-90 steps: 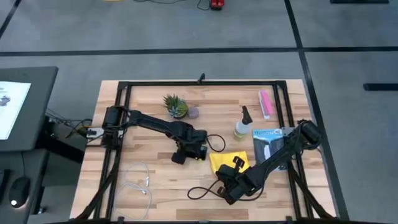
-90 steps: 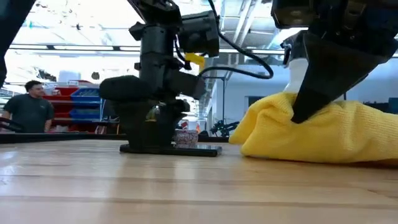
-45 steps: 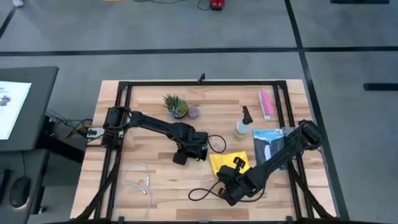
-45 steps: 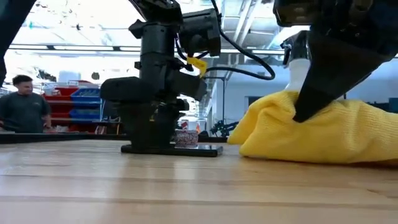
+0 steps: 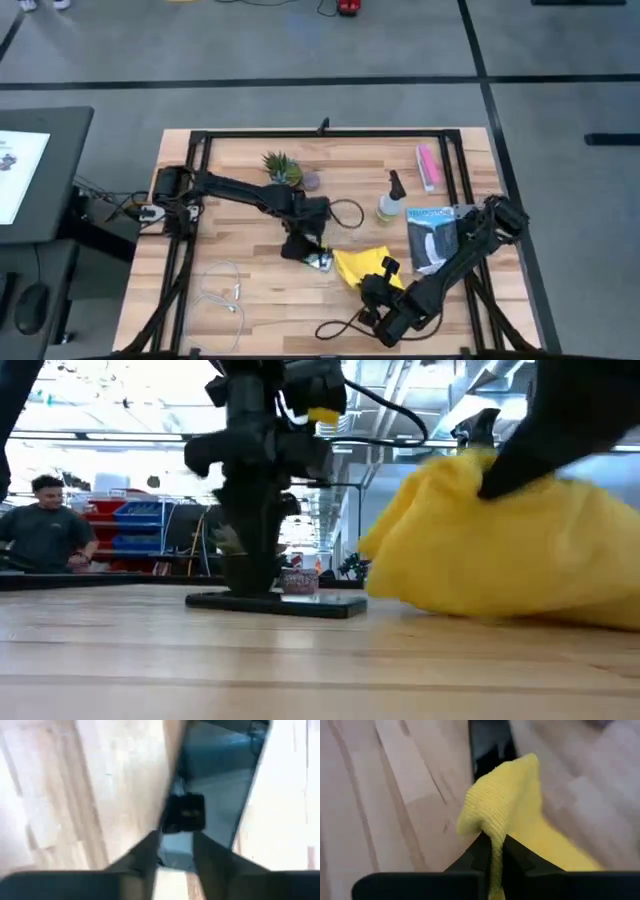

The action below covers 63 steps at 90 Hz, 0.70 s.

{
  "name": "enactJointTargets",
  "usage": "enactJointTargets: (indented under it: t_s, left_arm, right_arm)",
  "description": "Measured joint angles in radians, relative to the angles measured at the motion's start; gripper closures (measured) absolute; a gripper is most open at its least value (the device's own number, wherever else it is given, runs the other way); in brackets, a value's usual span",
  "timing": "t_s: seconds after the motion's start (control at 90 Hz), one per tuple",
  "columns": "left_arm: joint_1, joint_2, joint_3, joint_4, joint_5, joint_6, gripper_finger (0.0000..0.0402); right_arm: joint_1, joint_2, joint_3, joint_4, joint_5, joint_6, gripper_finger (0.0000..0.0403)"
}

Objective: Apply microfiber cloth
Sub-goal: Wipe the back side of the cellphone using the yellow microfiber cloth

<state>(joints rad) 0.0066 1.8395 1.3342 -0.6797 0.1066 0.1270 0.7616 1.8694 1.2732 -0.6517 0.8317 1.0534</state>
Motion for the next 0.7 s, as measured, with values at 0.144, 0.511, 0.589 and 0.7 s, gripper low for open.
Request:
enactJointTargets:
  t_s: [0.144, 0.511, 0.589, 0.7]
  left_arm:
    - [0.018, -0.054, 0.000, -0.005, 0.048, 0.046, 0.0398]
    - [-0.086, -0.021, 0.002, -0.045, 0.143, 0.314, 0.0265]
    - [-0.104, 0.007, 0.002, -0.045, 0.133, 0.321, 0.0211]
    - [-0.129, 0.060, 0.002, -0.042, 0.097, 0.321, 0.0139]
  right_arm:
    - [0.033, -0.026, 0.000, -0.006, 0.070, -0.011, 0.0390]
    - [0.027, -0.030, 0.000, -0.007, 0.090, -0.015, 0.0390]
    - [0.021, -0.030, 0.000, -0.007, 0.089, -0.015, 0.0390]
    - [0.021, -0.030, 0.000, -0.007, 0.088, -0.015, 0.0390]
